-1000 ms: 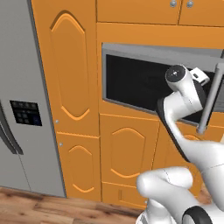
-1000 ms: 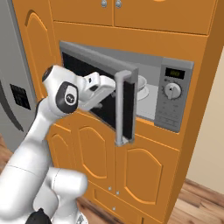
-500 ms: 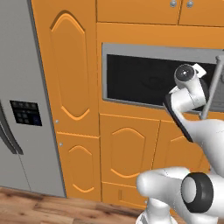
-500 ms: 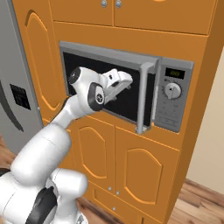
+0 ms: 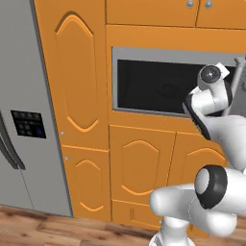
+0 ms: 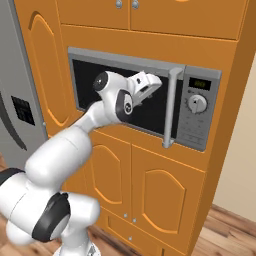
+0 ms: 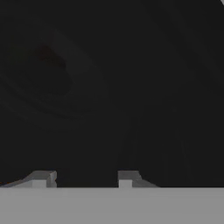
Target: Place the bowl containing the eggplant and bell pepper in the microwave. Close the microwave door and press the start button to microwave the meal.
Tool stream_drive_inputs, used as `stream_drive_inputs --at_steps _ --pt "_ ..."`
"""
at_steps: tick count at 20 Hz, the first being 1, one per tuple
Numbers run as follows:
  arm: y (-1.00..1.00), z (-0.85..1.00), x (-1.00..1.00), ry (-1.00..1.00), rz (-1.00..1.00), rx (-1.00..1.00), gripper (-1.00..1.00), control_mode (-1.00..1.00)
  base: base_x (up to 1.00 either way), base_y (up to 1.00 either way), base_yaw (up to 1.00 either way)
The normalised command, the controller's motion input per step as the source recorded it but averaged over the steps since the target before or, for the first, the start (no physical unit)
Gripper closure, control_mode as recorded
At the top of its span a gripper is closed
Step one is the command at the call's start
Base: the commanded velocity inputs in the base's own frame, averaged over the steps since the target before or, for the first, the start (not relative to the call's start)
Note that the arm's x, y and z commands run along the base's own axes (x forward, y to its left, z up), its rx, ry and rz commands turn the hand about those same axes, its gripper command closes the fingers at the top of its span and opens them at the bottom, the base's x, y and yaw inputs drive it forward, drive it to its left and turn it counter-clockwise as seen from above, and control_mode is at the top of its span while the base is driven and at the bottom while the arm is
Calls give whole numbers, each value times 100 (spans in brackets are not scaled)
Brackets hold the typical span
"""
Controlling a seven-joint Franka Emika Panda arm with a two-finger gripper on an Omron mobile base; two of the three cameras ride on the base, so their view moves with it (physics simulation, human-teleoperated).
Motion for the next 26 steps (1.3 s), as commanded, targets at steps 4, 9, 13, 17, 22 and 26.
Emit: stream_drive_inputs --at_steps 4,9,13,17,22,26 --pt "-10 7 82 0 6 7 -100 -100 0 0 0" --pt "-4 -2 47 -3 7 3 -100 -100 0 0 0" --pt "0 0 -52 -16 6 0 -100 -100 0 0 0" --pt "9 -41 -100 -35 2 -2 -100 -100 0 0 0" --pt "36 -58 -100 -36 0 -2 -100 -100 0 0 0" --pt "35 0 -98 -32 -5 3 -100 -100 0 0 0"
